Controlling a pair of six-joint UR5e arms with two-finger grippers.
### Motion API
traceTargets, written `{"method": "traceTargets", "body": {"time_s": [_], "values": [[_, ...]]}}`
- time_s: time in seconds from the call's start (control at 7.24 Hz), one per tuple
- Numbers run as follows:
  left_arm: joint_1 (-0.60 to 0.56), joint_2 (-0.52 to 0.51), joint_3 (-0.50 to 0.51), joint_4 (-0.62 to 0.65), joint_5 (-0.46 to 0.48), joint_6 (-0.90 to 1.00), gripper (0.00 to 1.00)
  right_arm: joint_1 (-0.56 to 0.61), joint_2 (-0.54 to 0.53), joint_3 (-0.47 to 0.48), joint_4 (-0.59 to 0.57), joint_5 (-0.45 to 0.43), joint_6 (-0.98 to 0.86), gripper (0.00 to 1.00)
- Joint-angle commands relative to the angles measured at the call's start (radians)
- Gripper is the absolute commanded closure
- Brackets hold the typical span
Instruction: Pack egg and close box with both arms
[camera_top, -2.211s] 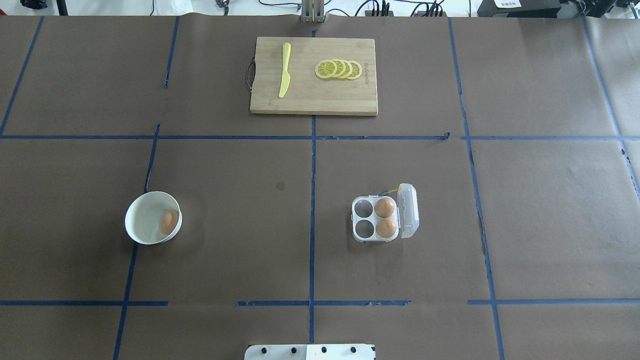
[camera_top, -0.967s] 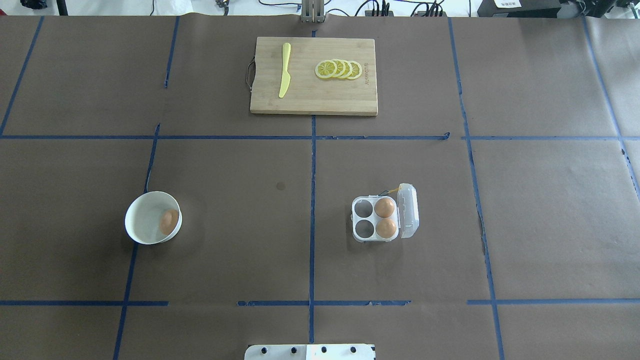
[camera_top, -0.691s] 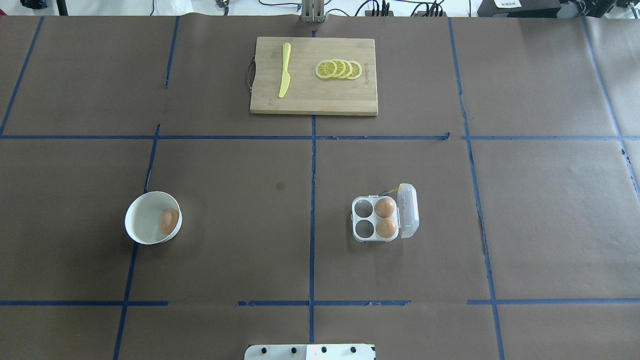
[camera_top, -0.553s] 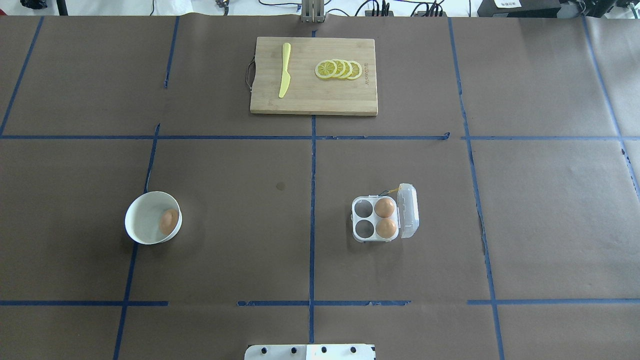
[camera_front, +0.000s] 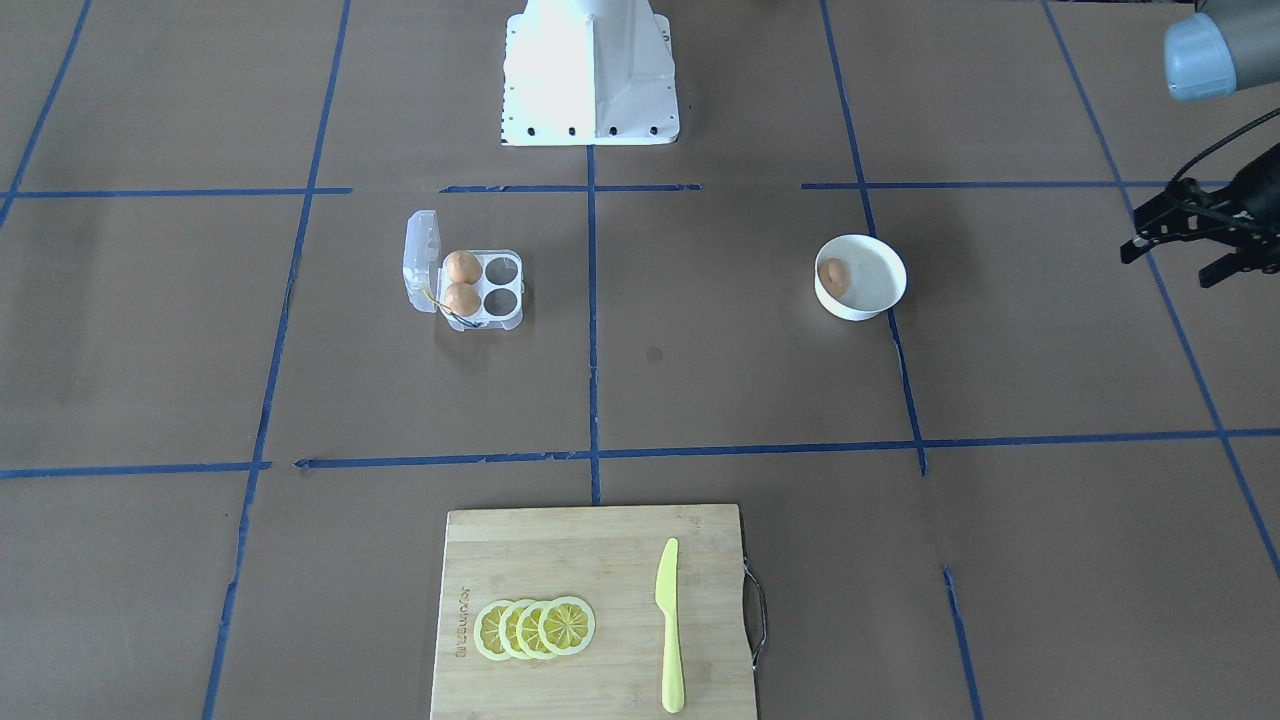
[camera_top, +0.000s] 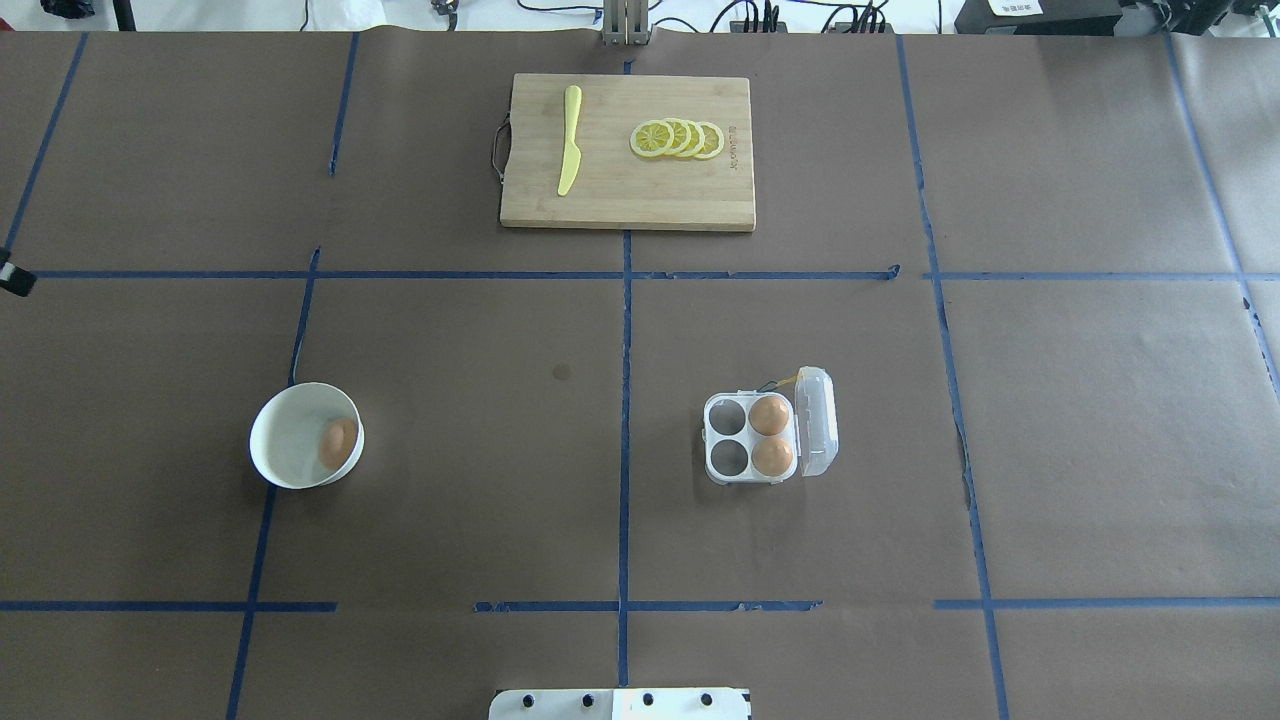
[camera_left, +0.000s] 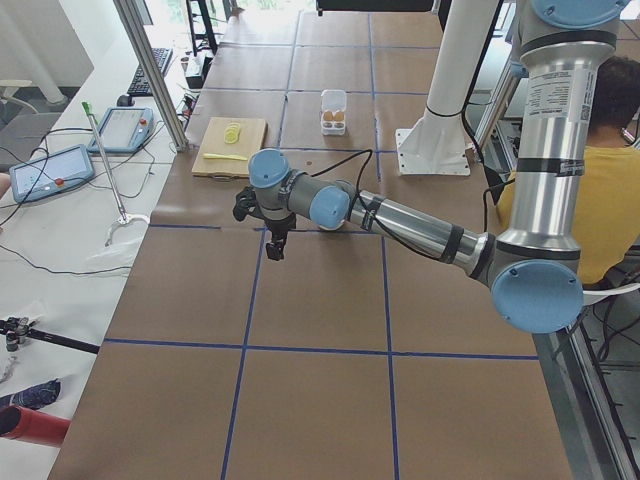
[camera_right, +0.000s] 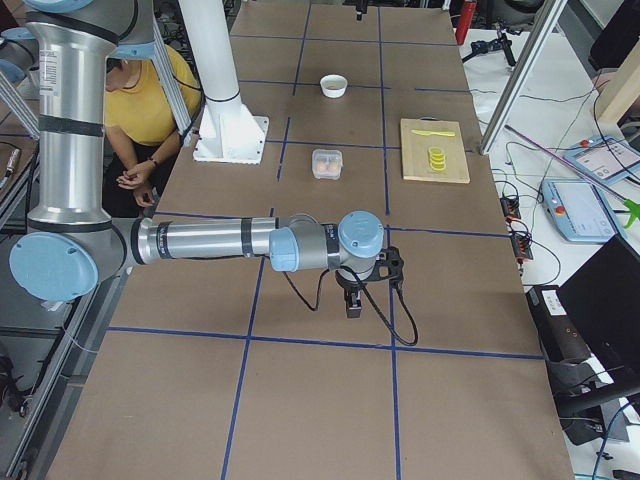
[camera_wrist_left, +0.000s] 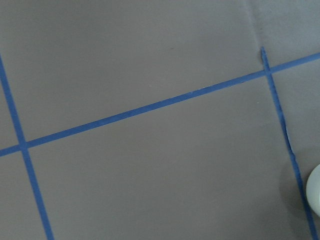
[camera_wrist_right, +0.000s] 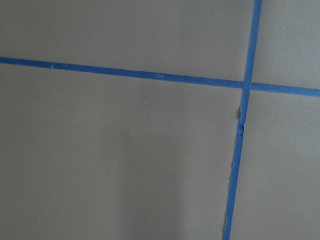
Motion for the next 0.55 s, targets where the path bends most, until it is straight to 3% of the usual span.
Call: {"method": "traceTargets", "body": {"time_s": [0.0,0.14,0.41], "values": [[0.199,-0.001,-0.003,-0.242,-0.038,-0.429,0.00,-0.003,0.001,-0.001,-0.001,0.008,0.001,0.00],[0.287,-0.001,0.011,-0.375,-0.035,-0.623,0.08,-0.003,0.001,-0.001,-0.001,0.008,0.001,0.00],[0.382,-0.014,0.054,-0.486,-0.012,-0.658,0.13,-0.007,0.001,-0.004,-0.001,0.007,-0.001,0.00]]}}
